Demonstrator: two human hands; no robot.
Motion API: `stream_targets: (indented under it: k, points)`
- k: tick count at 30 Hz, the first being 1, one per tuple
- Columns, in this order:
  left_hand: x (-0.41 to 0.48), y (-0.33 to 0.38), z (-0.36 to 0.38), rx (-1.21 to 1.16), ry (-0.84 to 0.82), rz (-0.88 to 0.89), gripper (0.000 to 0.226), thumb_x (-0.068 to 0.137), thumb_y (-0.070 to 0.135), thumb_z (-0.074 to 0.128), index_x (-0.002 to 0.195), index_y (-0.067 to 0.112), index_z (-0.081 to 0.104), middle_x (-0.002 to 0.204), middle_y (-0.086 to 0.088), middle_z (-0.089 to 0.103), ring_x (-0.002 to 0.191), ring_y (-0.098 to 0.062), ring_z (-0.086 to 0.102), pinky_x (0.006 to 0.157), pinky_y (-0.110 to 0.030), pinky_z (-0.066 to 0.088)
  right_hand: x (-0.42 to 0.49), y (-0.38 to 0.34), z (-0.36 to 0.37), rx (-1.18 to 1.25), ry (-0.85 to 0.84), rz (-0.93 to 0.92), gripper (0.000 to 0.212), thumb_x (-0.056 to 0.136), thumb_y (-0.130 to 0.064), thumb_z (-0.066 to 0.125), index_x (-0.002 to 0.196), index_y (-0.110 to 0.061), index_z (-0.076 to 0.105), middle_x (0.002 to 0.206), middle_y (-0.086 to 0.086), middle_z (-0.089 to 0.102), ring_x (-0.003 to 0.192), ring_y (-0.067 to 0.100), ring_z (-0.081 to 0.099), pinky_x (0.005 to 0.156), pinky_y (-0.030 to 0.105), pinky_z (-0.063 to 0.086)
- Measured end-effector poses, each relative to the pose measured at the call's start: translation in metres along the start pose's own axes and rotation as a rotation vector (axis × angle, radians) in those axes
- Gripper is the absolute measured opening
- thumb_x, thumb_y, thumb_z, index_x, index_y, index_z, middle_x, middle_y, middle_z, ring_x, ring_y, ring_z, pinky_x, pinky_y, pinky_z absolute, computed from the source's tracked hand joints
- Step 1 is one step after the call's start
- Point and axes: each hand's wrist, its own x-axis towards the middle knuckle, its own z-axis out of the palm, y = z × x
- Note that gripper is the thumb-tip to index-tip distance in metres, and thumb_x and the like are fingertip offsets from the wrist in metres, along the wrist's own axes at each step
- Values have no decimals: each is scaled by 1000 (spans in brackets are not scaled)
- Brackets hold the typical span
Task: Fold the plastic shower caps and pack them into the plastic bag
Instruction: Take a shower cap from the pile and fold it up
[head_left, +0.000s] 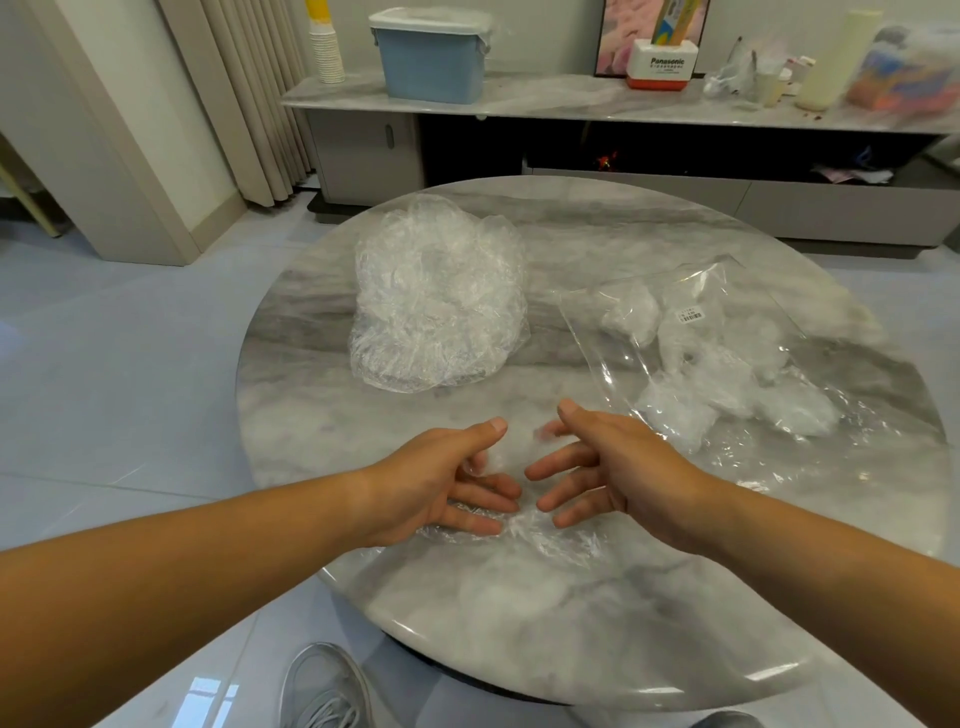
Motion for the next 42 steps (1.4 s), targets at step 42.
stream_targets:
  k: [42]
  points:
    - [-4,6,-10,1413,275,30,53,69,66,80,84,21,57,79,6,61,75,-15,58,66,-31,47,-20,47,1,-1390,-310,-598,55,100,-61,34,140,-30,55,154,-13,41,134,7,36,112,30,31]
